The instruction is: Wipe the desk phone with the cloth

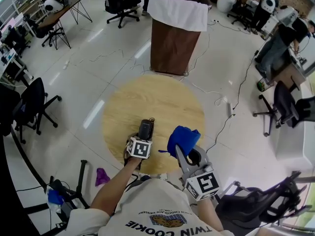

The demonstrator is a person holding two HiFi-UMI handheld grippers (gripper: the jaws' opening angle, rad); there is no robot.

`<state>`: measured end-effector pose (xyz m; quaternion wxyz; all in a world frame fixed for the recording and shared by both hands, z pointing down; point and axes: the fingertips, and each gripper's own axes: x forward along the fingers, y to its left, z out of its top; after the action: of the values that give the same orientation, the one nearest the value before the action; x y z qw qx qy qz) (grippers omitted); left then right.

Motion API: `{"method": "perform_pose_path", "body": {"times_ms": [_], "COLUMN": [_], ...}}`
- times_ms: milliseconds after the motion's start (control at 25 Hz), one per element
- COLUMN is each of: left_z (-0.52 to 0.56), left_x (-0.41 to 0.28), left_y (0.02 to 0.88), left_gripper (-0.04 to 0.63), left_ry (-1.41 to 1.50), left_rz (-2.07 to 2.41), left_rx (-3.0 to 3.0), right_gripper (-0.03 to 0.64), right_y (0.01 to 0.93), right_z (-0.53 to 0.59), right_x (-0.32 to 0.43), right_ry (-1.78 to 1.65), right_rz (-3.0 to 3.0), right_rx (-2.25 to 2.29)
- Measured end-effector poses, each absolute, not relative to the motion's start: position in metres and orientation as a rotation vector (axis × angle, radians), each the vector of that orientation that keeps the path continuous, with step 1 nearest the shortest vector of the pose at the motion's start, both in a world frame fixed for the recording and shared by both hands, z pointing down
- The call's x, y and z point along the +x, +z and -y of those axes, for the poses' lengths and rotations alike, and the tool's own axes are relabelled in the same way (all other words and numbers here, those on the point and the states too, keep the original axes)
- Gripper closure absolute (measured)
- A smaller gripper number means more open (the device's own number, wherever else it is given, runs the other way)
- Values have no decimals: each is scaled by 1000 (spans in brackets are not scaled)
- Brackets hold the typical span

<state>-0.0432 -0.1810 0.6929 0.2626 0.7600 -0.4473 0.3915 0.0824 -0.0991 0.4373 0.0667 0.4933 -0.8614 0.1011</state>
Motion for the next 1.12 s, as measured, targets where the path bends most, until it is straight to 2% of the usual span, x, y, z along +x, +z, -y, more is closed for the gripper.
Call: {"method": "perform_pose_path", "body": {"times_ms": [600, 920, 1120], "left_z": [177, 175, 178], "left_x": [-40, -41, -41], "left_y": [692, 684, 671], "left_gripper": [296, 229, 229], "left_ry": [1098, 1046, 1011], "left_rz": [1205, 1216, 1241], "left_rx": [2107, 2144, 2181], "right_gripper": [558, 558, 558], "right_y": [443, 445, 446], "right_z": [92, 90, 90], "right_x": [79, 75, 74], "right_ry": [344, 352, 357], "right_rz": [2596, 2602, 2607], "right_rx": [1476, 1458, 1456]}}
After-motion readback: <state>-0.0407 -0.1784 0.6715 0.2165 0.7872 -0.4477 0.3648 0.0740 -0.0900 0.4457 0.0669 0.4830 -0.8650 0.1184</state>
